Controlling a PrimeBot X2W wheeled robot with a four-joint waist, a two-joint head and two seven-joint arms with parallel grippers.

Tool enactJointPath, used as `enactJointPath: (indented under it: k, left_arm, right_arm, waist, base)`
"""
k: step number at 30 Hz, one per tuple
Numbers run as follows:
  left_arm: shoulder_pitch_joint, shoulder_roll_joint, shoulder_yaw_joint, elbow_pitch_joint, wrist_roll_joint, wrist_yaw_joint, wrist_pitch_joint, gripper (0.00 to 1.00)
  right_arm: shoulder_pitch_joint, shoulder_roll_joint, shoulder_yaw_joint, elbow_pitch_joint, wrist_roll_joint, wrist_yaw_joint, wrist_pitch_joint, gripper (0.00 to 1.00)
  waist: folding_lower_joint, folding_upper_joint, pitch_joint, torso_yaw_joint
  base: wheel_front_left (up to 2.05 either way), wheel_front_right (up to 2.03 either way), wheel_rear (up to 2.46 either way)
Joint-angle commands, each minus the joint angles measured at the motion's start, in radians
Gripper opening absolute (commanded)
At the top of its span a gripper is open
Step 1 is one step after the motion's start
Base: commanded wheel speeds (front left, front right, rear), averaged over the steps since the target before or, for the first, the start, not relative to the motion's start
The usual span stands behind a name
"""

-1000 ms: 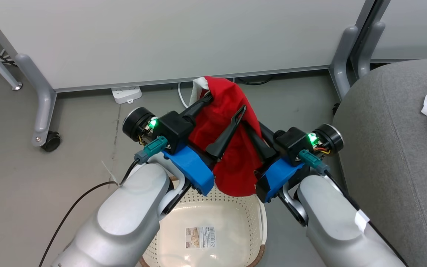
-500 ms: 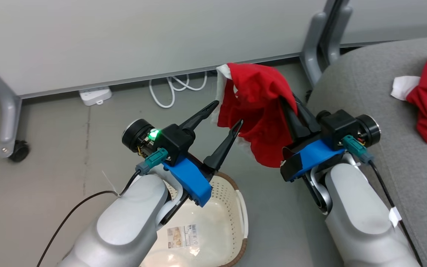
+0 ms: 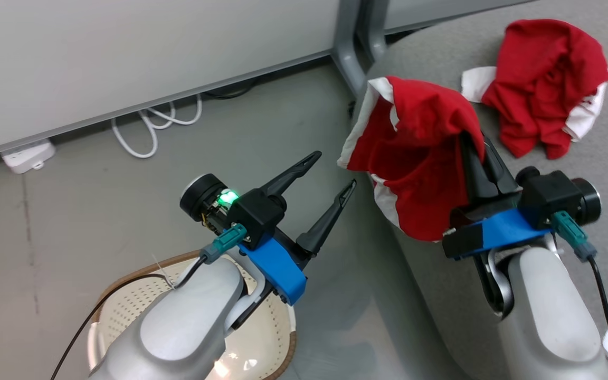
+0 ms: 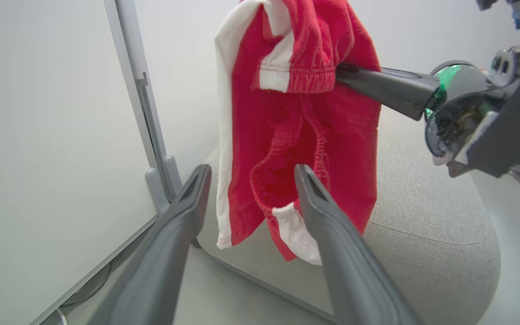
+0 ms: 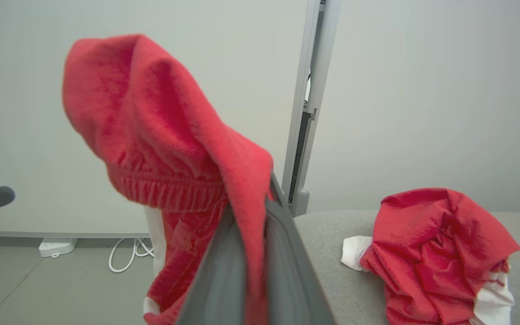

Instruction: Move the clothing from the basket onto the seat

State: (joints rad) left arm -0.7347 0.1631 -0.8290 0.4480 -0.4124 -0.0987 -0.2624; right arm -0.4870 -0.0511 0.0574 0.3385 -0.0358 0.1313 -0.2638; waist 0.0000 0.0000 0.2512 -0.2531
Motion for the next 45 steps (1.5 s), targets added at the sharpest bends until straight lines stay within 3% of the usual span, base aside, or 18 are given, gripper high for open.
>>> enactJointPath:
  k: [1, 10, 17, 27, 34, 39, 45]
  left_arm:
    - [0.011, 0.004, -0.003, -0.004, 0.003, 0.0, -0.003, 1.0]
    - [0.018, 0.012, -0.03, -0.036, 0.011, 0.008, 0.01, 1.0]
    - [0.021, 0.017, -0.049, -0.051, 0.017, 0.011, 0.018, 1.0]
    - [-0.01, 0.037, -0.045, -0.07, 0.014, 0.018, 0.024, 1.0]
    - [-0.048, 0.074, -0.034, -0.11, 0.027, 0.026, 0.047, 1.0]
    - [-0.104, 0.107, -0.033, -0.157, 0.047, 0.02, 0.081, 1.0]
    - [-0.175, 0.144, -0.024, -0.216, 0.067, 0.017, 0.118, 1.0]
  right_arm:
    - [0.017, 0.001, -0.006, -0.009, -0.003, -0.001, -0.001, 0.0]
    - [0.139, 0.002, -0.092, -0.099, -0.017, -0.001, -0.001, 0.0]
    - [0.186, 0.001, -0.115, -0.129, 0.007, -0.001, -0.001, 0.0]
    - [0.077, -0.006, -0.104, -0.162, -0.018, -0.001, -0.001, 0.0]
    - [-0.163, -0.091, -0.164, -0.24, -0.024, -0.001, -0.001, 0.0]
    - [-0.35, -0.189, -0.288, -0.28, -0.013, -0.001, -0.001, 0.0]
    - [-0.516, -0.323, -0.436, -0.202, 0.002, -0.001, -0.001, 0.0]
  waist:
    - [0.0, 0.0, 0.016, -0.033]
    - [0.0, 0.0, 0.046, -0.108]
    - [0.0, 0.0, 0.063, -0.129]
    - [0.0, 0.0, 0.1, -0.115]
    - [0.0, 0.0, 0.2, -0.094]
    - [0.0, 0.0, 0.314, -0.075]
    - [0.0, 0.0, 0.453, -0.06]
  base:
    - [0.0, 0.0, 0.0]
    - [0.0, 0.0, 0.0]
    - [0.0, 0.0, 0.0]
    - [0.0, 0.0, 0.0]
    - [0.0, 0.0, 0.0]
    - [0.0, 0.0, 0.0]
    - [0.0, 0.0, 0.0]
